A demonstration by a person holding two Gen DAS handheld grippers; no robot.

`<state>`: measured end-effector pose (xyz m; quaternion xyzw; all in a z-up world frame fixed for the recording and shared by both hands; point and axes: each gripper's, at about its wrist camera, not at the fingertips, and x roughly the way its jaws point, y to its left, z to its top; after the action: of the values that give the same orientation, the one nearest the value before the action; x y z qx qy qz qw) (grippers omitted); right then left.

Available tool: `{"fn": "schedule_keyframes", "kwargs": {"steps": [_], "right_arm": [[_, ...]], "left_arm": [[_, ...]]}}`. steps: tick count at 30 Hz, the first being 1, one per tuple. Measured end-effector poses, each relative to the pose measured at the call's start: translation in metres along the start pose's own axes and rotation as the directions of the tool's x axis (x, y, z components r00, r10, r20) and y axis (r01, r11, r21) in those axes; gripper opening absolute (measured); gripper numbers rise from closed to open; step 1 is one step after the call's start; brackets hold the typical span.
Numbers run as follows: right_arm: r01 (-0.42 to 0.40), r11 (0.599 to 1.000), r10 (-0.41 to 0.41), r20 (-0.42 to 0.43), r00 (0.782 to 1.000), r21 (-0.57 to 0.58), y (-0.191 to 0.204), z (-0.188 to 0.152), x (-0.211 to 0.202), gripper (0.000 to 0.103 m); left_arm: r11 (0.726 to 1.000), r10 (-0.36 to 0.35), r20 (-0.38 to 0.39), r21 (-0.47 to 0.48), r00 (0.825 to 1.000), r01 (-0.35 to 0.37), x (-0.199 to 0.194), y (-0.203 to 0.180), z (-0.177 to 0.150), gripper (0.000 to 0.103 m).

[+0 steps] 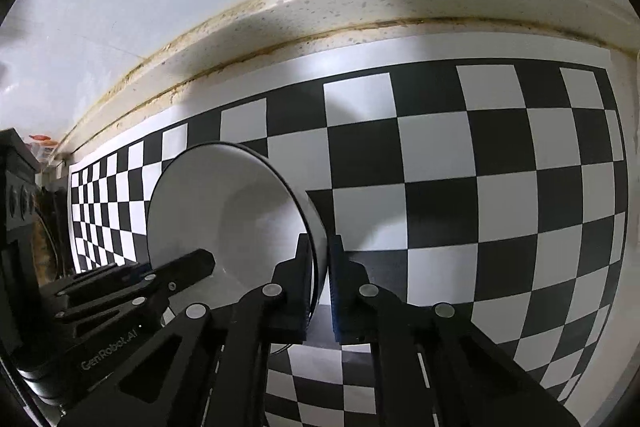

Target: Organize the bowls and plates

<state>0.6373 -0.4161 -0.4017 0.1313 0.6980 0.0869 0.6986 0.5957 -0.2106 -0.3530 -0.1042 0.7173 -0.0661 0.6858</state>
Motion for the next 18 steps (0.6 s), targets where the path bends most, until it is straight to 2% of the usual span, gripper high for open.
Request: {"fn": "schedule_keyframes", "kwargs": {"steps": [10, 18], "right_arm": [[-0.021, 0.999, 0.022, 0.054, 0.998, -0.028, 0.012, -0.031, -0.041, 0.009], [-0.011, 1.0, 0.015, 0.145, 0.989, -0.026, 0.025, -0.079, -0.099, 0.009]], "left_arm": [[0.999, -0.005, 0.079, 0.051, 0.997, 0.001, -0.047, -0.011, -0.03, 0.013], [0.992, -0.053, 0.11, 0.122, 0.993, 0.039, -0.086, -0.018, -0.075, 0.013]]}}
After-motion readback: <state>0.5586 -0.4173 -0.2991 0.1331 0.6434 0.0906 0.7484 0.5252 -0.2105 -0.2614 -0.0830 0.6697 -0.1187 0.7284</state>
